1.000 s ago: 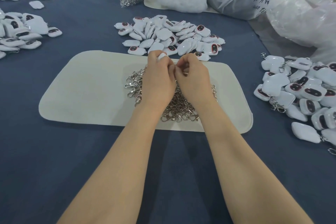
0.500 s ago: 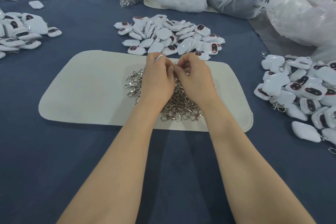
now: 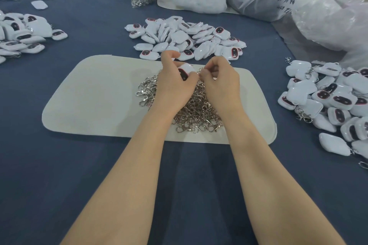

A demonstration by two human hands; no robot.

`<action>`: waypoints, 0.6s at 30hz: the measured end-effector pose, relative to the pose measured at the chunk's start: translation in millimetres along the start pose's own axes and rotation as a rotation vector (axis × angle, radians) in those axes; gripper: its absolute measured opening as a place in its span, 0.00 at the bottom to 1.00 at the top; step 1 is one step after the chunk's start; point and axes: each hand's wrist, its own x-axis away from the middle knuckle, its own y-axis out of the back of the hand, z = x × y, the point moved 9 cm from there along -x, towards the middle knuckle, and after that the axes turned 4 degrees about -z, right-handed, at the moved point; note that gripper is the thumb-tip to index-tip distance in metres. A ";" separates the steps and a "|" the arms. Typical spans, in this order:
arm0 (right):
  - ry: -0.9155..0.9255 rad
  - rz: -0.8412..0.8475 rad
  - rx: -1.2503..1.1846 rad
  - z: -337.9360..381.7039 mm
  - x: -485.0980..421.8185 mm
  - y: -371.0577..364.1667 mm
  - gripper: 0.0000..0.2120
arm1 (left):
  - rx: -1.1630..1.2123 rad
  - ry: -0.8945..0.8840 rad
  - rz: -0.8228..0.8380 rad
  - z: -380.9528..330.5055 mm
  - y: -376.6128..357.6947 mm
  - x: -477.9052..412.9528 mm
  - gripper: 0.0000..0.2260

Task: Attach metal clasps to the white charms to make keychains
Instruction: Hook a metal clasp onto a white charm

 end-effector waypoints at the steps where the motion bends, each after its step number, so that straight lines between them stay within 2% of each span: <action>1: -0.001 -0.007 0.006 -0.6 -0.1 0.6 0.07 | 0.005 0.009 0.018 0.1 -2.1 0.6 0.18; 6: 0.009 -0.013 0.036 0.3 -0.2 0.5 0.08 | -0.026 -0.023 0.069 -2.4 -8.3 1.4 0.11; 18: 0.010 0.013 0.075 -1.2 0.9 -3.2 0.06 | -0.025 -0.044 0.075 2.3 -11.6 0.7 0.12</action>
